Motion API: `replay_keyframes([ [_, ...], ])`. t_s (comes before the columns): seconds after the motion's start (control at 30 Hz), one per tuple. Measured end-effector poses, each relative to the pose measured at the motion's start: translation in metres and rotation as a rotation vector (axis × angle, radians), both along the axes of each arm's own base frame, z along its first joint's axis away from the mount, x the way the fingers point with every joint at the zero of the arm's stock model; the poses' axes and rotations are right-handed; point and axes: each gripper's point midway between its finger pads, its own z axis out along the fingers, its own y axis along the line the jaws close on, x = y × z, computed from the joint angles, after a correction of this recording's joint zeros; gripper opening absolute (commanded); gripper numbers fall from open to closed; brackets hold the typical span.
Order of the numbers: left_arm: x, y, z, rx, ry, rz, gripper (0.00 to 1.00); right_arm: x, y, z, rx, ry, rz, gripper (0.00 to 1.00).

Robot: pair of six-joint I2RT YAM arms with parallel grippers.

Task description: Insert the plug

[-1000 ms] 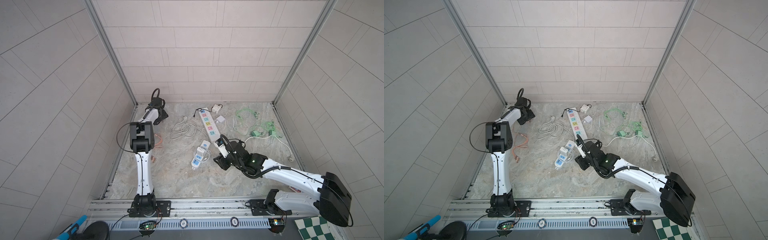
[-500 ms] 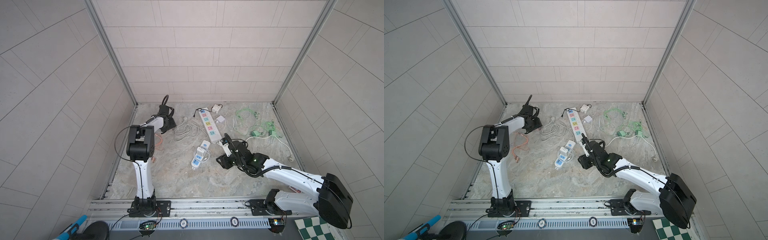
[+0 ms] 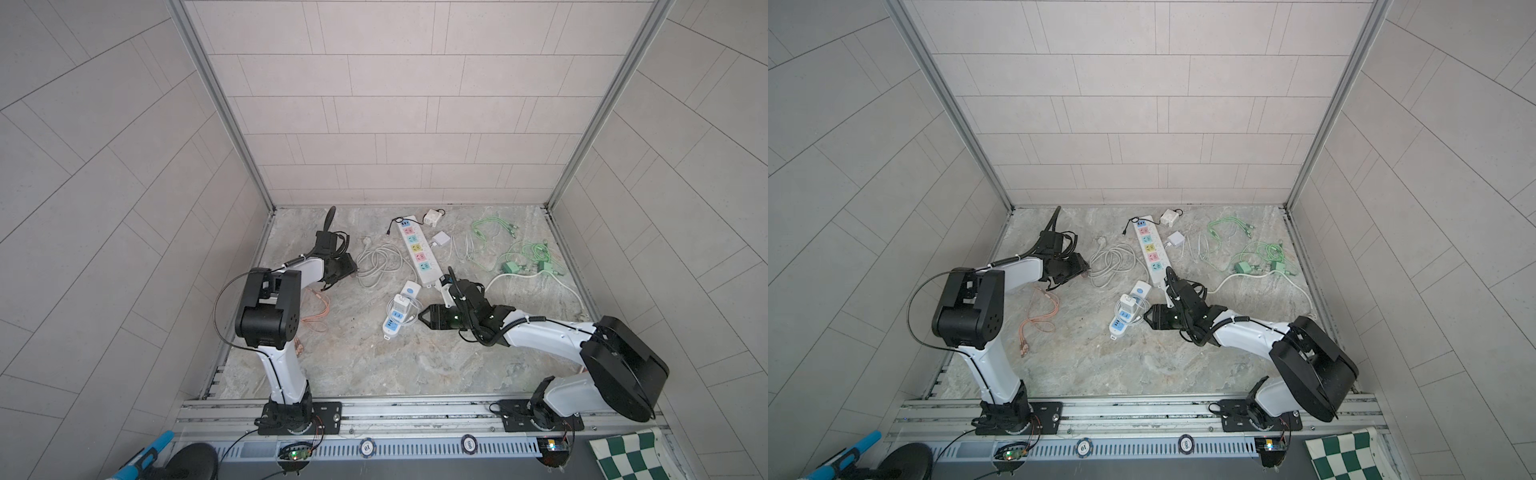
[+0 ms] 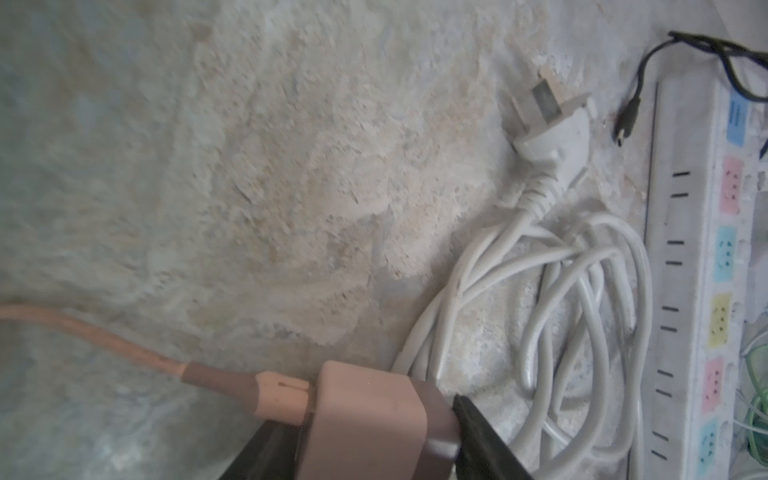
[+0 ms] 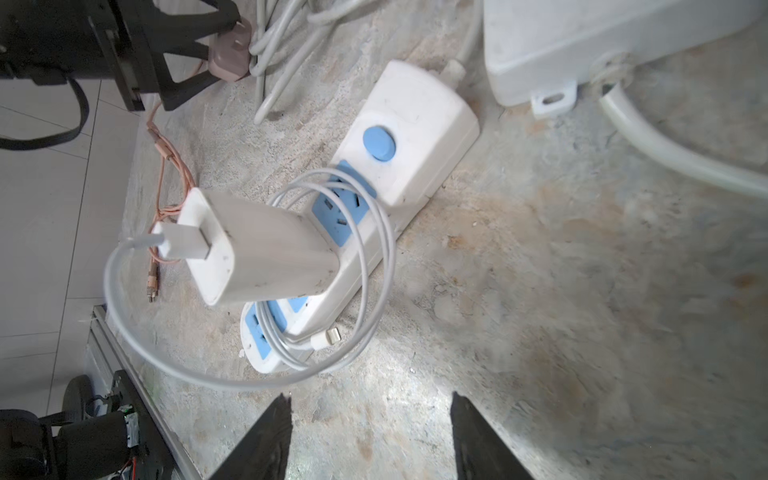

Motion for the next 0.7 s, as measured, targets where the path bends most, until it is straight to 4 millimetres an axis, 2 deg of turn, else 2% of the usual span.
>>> replay_keyframes([
  [0.3,-0.036,-0.017,-0.001,-0.028,-0.015,-0.047,0.48,0.012,0.019,-0.028,0.154,0.091,-0.042,0.49],
  [0.4,-0.042,-0.019,-0.002,-0.037,-0.024,-0.051,0.48,0.017,0.030,-0.027,0.222,0.097,-0.044,0.43],
  [0.7,-0.039,-0.022,-0.001,-0.051,-0.054,-0.054,0.48,0.023,0.049,-0.016,0.410,0.107,-0.047,0.26],
])
